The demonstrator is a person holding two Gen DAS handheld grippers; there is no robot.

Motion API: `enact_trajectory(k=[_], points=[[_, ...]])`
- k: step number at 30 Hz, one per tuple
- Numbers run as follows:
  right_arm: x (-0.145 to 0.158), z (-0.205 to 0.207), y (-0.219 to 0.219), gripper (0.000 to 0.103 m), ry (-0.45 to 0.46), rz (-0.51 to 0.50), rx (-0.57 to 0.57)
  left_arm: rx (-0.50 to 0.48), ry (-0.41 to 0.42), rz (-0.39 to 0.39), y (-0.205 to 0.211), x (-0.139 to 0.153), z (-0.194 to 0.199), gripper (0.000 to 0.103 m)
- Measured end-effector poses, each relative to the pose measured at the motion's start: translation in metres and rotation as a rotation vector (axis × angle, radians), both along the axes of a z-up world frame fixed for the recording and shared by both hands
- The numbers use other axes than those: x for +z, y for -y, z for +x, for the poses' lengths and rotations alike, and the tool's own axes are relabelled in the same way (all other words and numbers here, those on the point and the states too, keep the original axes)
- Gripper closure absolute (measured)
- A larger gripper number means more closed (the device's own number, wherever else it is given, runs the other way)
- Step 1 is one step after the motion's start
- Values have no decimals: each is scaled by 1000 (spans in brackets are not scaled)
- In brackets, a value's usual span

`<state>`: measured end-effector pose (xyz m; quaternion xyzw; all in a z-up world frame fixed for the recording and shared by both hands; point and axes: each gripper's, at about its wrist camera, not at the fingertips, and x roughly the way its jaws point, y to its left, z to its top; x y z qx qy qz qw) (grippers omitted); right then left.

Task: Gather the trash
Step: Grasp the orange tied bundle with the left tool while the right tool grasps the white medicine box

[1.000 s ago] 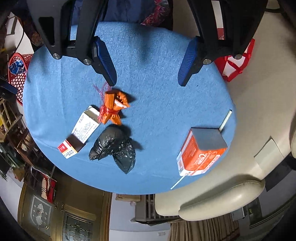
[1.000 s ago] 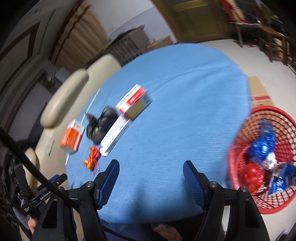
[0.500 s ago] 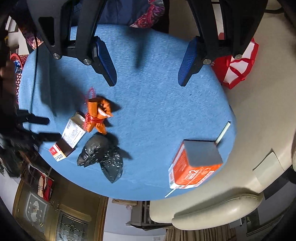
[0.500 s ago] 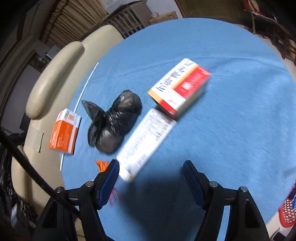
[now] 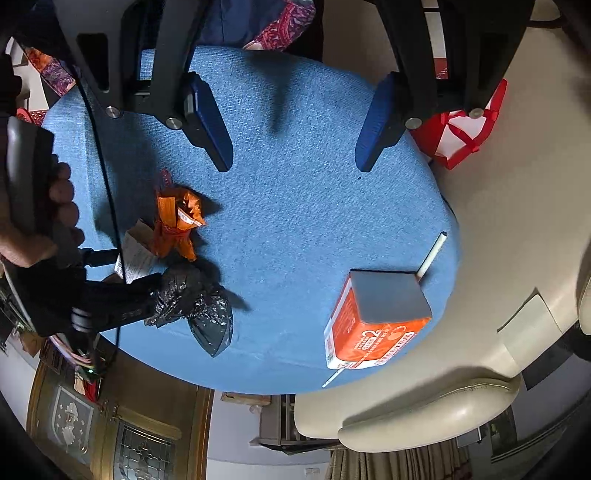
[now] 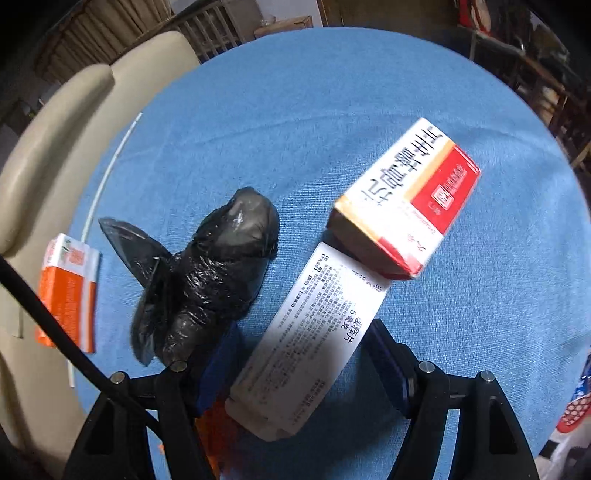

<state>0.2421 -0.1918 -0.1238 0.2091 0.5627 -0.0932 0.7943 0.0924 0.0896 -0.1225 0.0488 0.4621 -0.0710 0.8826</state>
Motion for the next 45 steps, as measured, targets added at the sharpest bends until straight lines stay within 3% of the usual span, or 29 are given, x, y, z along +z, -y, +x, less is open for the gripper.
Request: enact_trajectory(k=[5,8,16,23,28,29,30,32,40,45], points=[[-2,0,-17,30,1,-99,84,-28,8,-10,9,5,4,34],[-3,-6,-21,38,18,-145,121,-49,16,-22,18,8,6,34],[-3,-47,5,48,50,-92,160,-179,-20,-70,51,2,28,34],[-2,-97,50,48,86,-34,120,-280,-141,-109,93,-27,58,33],[4,-116,71,48,116,-69,119,-276,-194,-136,101,-43,67,35],[5,-121,75,48,123,-66,120,-273,-182,-138,101,-43,66,42],[5,-124,76,48,128,-61,121,-271,-176,-129,101,-43,65,57],[4,-128,75,48,140,-52,125,-262,-175,-122,99,-43,65,62],[6,-137,68,47,151,-72,145,-182,-168,-170,88,-33,47,65],[-1,-146,71,40,107,-39,130,-150,-86,-121,92,-5,19,65]])
